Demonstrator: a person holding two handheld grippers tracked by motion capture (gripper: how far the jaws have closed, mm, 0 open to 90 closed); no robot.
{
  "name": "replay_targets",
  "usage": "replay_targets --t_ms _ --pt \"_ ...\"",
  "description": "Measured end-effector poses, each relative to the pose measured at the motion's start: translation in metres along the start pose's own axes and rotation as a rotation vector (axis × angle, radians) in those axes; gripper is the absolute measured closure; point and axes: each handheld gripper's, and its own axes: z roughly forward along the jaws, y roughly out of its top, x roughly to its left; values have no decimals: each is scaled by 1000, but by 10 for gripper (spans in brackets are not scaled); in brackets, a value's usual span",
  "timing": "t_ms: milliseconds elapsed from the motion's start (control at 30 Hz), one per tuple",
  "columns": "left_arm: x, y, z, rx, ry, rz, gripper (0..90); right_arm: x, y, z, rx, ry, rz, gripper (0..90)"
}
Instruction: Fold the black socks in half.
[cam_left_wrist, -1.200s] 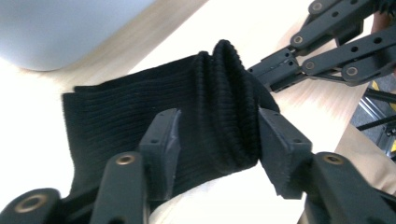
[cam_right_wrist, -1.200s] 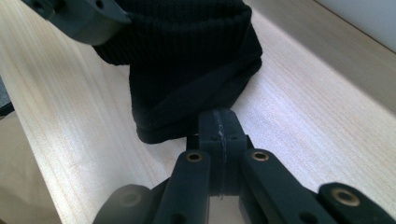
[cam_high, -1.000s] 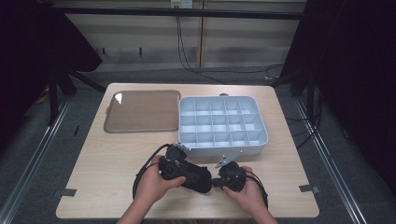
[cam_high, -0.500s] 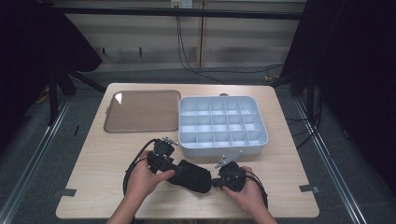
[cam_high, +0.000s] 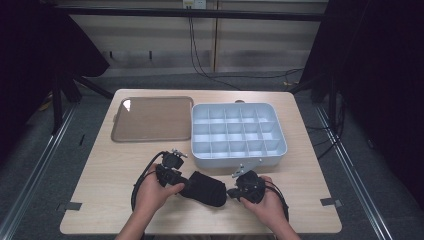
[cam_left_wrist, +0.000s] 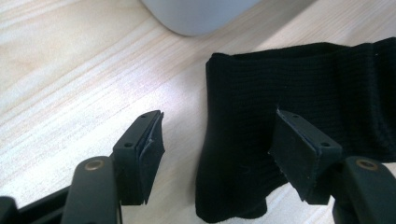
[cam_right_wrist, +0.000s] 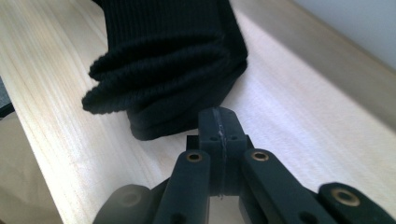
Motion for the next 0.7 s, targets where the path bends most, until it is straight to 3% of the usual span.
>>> replay_targets --t_ms 333,700 --pt "2 -5 7 20 -9 -1 343 1 17 -10 -23 -7 -15 900" --pt "2 -4 10 32 -14 7 349 12 39 -7 -51 6 -53 900"
